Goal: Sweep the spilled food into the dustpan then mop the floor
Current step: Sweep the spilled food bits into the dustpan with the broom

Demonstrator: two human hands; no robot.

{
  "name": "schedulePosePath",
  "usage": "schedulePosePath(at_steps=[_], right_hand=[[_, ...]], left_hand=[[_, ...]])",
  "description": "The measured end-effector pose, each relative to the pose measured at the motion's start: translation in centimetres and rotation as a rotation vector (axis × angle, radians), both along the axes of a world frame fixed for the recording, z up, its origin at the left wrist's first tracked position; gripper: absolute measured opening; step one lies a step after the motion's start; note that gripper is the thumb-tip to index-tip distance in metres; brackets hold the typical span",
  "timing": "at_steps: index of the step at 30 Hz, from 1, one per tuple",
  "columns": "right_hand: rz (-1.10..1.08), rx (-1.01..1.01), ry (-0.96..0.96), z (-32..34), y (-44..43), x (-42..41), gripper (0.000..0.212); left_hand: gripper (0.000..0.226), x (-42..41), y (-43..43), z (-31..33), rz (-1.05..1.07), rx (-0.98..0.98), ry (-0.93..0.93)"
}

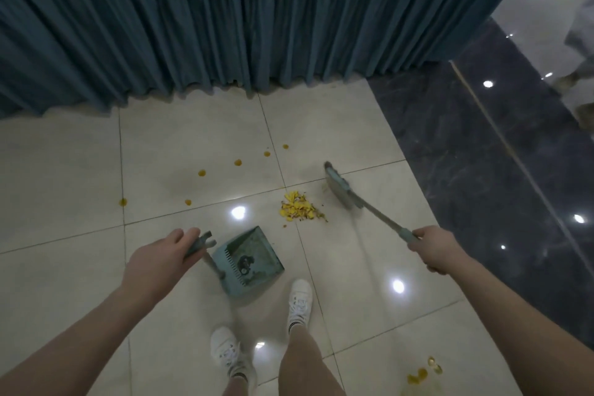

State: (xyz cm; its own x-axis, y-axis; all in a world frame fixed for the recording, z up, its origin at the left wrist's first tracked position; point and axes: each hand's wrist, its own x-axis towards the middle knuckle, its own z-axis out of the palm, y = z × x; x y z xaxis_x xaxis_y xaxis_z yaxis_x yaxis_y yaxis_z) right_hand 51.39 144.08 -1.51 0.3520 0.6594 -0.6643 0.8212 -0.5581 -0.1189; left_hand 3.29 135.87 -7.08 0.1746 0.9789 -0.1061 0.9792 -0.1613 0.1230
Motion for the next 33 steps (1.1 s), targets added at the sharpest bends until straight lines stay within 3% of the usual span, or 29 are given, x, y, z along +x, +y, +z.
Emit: schedulePosePath(at_steps=[7,11,18,23,29,33], right_hand=[[0.056,-0.014,-0.003,-7.0,7.6,-5.0,0.024],[0.122,-0.091,0.007,-8.4,6.6,-8.2,0.026],[0.335,-0.155,-0.05,-5.5,0.5,-7.4,0.034],[0.458,-0.211,-0.075,-2.3,-2.1,-4.0,0.036],[0.39,-0.103,-0.073,0.8,-0.6,-1.8,0.038],[0.366,-0.031,-0.074,-0.4,0.9,-2.5,0.031]], left_hand=[[0.052,-1.9,-1.0,-1.5,0.082,-0.003,-0.008],[0.046,-2.3,-0.4,-2.0,0.085,0.031,-0.011],[0.046,-2.0,0.2,-2.1,0.082,0.077,-0.046],[0.061,-2.1,-0.3,-1.5,0.078,0.083,-0.074],[0.045,-2.3,-1.4,-1.2,0.057,0.099,-0.089],[0.061,-2.3,-2.4,-1.2,0.056,0.103,-0.09]])
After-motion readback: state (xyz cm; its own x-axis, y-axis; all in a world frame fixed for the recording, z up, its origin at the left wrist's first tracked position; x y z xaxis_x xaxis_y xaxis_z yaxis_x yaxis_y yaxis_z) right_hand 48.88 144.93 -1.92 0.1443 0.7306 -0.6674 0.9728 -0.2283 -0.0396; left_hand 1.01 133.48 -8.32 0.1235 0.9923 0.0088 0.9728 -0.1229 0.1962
